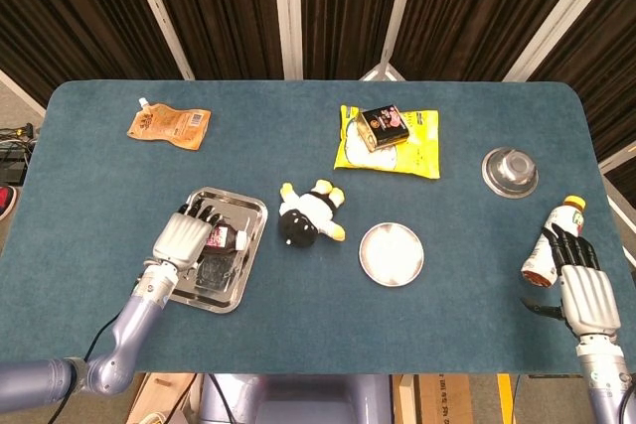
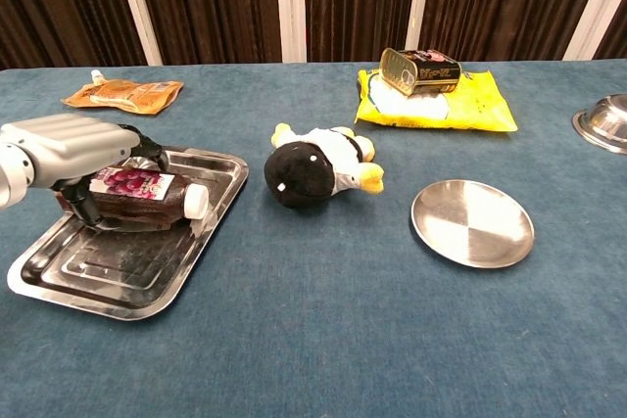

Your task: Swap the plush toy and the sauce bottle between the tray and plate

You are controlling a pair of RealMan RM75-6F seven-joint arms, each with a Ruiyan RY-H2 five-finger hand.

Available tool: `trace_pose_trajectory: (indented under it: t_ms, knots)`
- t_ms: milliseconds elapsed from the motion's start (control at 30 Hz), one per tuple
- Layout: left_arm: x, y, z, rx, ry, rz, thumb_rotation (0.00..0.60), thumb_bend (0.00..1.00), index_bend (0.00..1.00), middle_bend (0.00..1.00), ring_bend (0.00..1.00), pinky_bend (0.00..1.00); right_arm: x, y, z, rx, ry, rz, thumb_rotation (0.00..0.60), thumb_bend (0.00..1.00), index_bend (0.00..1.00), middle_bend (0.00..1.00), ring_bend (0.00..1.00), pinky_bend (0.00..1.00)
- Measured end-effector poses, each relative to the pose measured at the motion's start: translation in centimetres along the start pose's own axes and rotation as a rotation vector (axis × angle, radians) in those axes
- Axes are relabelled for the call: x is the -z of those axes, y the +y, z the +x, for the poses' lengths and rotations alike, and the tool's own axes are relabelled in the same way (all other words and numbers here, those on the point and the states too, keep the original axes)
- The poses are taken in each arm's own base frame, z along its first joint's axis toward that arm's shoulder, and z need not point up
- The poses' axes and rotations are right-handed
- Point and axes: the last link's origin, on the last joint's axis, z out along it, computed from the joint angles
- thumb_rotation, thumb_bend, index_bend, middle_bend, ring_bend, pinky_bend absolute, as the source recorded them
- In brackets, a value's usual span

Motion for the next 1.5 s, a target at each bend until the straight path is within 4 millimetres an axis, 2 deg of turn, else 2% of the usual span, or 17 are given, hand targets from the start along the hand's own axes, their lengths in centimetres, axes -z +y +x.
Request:
trace_pose_trajectory:
  t_ms: [367,567,767,867,1000,1167,1333,1400,1500]
  knots:
    - [-0.4,-0.4,0.0,-0.04,-0.014,0.03,0.6,0.59,0.34,0.37,0.3,0.4,0.0,-0.1,-0.1,-0.017,-0.006,0.0,0.6,0.03,0.0,0.0,0.0,0.0]
    - [-0.1,-0.4,0.9,0.002,0.002,0.004,0.6,0.59,0.36,0.37,0.3,0.4,0.0,0.0,-0.2,-0.025,-0.012,-0.004,0.6,0.03,0.01,0.0,0.0,0.0]
    - [1.4,0.4,3.0,0.106,0.05,-0.088,0.6,0.58,0.37,0.36,0.3,0.4,-0.2,0.1,-0.3,-0.031,-0.017,-0.007,0.6,0.03,0.01,0.0,0.0,0.0]
    - [2.7,1.5,4.4,0.161,0.079,-0.177,0.6,0.57,0.37,0.35,0.3,0.39,-0.2,0.1,-0.3,-0.035,-0.018,-0.009,0.6,0.03,0.01,0.0,0.0,0.0]
    - [4.4,3.9,5.8,0.188,0.1,-0.335,0.6,0.56,0.36,0.35,0.3,0.39,-0.3,0.1,-0.3,-0.04,-0.012,-0.012,0.6,0.03,0.01,0.0,0.0,0.0]
    - [4.3,6.7,5.7,0.189,0.06,-0.425,0.6,0.55,0.36,0.33,0.3,0.39,-0.3,0.3,-0.1,-0.045,0.0,-0.018,0.6,0.03,0.01,0.0,0.01,0.0]
    - [3.4,10.9,5.2,0.191,0.007,-0.487,0.6,0.51,0.32,0.28,0.26,0.37,-0.3,0.6,0.2,-0.052,0.012,-0.027,0.6,0.03,0.01,0.0,0.01,0.0]
    - [2.8,12.4,4.9,0.191,-0.012,-0.494,0.6,0.47,0.3,0.24,0.22,0.36,-0.3,0.8,0.4,-0.054,0.014,-0.03,0.6,0.03,0.01,0.0,0.01,0.0]
    - [1.9,14.1,4.3,0.179,-0.037,-0.486,0.6,0.29,0.24,0.12,0.08,0.28,-0.4,1.0,0.5,-0.058,0.018,-0.036,0.6,0.03,0.01,0.0,0.01,0.0]
